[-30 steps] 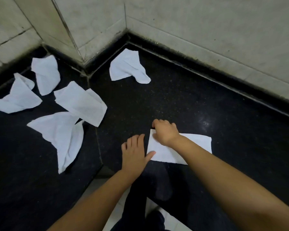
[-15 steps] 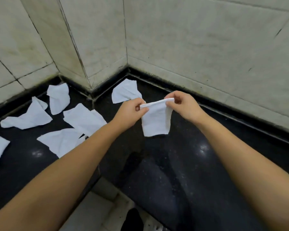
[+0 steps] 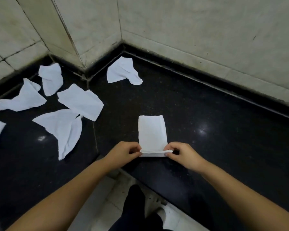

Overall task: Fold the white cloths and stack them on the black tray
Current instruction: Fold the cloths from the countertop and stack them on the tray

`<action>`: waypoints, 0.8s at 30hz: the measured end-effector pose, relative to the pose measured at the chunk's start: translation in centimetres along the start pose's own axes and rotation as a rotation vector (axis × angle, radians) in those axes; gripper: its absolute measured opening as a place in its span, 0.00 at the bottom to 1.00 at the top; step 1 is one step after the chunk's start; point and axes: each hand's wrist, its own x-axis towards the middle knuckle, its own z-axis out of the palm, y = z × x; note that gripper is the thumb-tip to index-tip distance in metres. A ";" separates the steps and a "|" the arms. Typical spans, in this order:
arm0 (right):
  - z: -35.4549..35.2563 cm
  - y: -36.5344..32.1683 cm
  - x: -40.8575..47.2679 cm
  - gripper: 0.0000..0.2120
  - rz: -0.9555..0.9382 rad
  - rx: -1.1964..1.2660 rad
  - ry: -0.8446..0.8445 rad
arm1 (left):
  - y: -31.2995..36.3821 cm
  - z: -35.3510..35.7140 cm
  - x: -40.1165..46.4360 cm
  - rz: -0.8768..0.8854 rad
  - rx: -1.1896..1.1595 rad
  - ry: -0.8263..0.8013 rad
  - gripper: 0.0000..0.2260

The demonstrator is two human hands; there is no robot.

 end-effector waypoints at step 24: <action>-1.2 -1.0 13.8 0.07 0.304 -0.053 0.453 | -1.5 -1.0 12.0 -0.331 0.098 0.440 0.08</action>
